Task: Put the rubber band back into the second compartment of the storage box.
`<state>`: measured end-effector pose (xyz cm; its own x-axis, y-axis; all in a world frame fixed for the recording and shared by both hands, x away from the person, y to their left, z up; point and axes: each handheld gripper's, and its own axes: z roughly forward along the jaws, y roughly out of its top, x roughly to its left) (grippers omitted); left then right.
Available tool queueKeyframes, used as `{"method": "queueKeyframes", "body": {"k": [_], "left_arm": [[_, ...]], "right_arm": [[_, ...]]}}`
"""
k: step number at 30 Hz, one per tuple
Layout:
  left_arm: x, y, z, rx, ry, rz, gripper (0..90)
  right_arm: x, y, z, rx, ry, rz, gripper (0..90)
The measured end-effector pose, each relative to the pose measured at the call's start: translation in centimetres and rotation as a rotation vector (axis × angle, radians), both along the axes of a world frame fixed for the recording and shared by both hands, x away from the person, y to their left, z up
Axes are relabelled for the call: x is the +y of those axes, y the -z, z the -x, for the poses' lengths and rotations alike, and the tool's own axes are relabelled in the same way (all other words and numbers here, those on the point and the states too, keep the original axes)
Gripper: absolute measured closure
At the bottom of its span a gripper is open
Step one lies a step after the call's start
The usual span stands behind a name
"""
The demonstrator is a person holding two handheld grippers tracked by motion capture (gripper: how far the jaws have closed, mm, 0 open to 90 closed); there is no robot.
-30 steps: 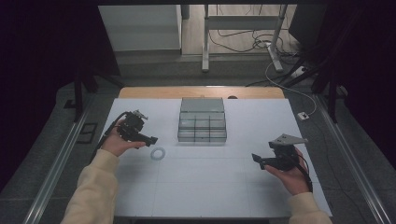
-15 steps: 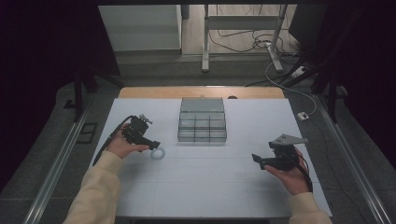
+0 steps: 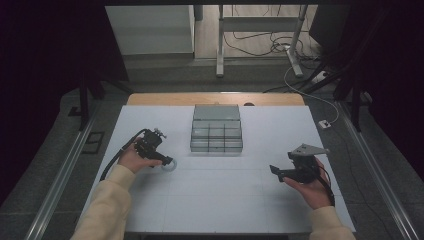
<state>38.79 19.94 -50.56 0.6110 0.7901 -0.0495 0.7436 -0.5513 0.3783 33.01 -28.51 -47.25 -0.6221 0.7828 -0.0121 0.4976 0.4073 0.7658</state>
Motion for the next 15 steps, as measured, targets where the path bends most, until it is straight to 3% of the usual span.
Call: {"method": "queueKeyframes", "body": {"k": [10,15], "left_arm": [[-0.32,0.94,-0.03,0.014,-0.016,-0.024,19.1],[-0.44,1.02,0.01,0.006,-0.014,-0.032,27.4]], "right_arm": [[0.05,0.04,0.02,0.000,-0.002,0.003,13.9],[0.05,0.05,0.03,0.002,-0.002,0.005,14.0]]}}
